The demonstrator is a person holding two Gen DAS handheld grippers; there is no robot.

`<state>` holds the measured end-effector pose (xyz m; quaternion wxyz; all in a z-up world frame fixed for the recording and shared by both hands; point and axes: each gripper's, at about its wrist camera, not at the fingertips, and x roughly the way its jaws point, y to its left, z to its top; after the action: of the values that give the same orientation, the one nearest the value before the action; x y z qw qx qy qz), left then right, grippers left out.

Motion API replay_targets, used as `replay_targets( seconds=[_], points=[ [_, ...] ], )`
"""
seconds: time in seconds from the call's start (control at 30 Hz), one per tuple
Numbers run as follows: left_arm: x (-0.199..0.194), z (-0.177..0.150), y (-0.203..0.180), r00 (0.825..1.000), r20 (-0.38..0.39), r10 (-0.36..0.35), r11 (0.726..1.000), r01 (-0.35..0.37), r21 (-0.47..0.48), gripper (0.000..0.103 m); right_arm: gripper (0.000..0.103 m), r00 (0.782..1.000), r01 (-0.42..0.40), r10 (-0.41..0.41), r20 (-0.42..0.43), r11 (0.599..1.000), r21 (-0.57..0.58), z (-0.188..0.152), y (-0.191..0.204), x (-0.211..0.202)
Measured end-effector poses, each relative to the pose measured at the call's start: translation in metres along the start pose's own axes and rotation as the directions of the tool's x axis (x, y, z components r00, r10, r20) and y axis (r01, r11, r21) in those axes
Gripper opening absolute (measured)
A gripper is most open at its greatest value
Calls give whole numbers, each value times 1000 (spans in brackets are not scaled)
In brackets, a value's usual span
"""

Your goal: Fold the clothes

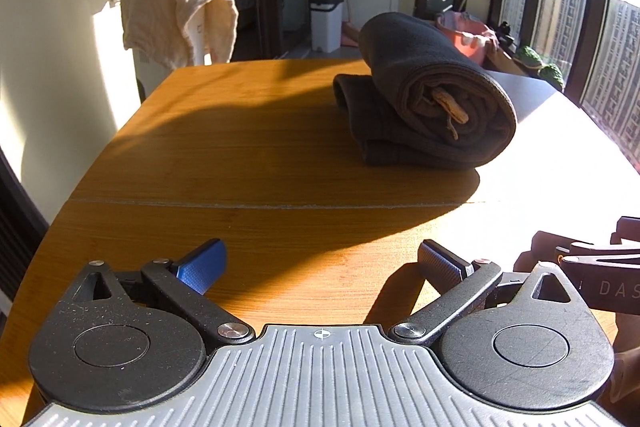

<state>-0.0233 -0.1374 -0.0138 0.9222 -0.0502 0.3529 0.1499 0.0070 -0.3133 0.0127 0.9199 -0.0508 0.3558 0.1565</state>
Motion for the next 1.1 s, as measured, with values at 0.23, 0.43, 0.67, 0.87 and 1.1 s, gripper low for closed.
replay_targets(
  seconds=[0.23, 0.43, 0.67, 0.87, 1.1],
  points=[
    [1, 1, 0, 1000, 0, -1, 1000, 1, 0, 103, 103, 1000, 9, -9, 6, 1000, 6, -2, 1, -1],
    [2, 1, 0, 1000, 0, 0, 1000, 0, -1, 103, 103, 1000, 9, -10, 6, 1000, 6, -3, 0, -1],
    [2, 1, 1, 1000, 0, 0, 1000, 0, -1, 103, 103, 1000, 11, -11, 8, 1000, 7, -3, 1, -1],
    [2, 1, 1, 1000, 0, 0, 1000, 0, -1, 103, 103, 1000, 8, -8, 8, 1000, 6, -2, 1, -1],
    [2, 1, 1, 1000, 0, -1, 1000, 1, -1, 103, 103, 1000, 8, -8, 8, 1000, 6, -2, 1, -1]
  ],
)
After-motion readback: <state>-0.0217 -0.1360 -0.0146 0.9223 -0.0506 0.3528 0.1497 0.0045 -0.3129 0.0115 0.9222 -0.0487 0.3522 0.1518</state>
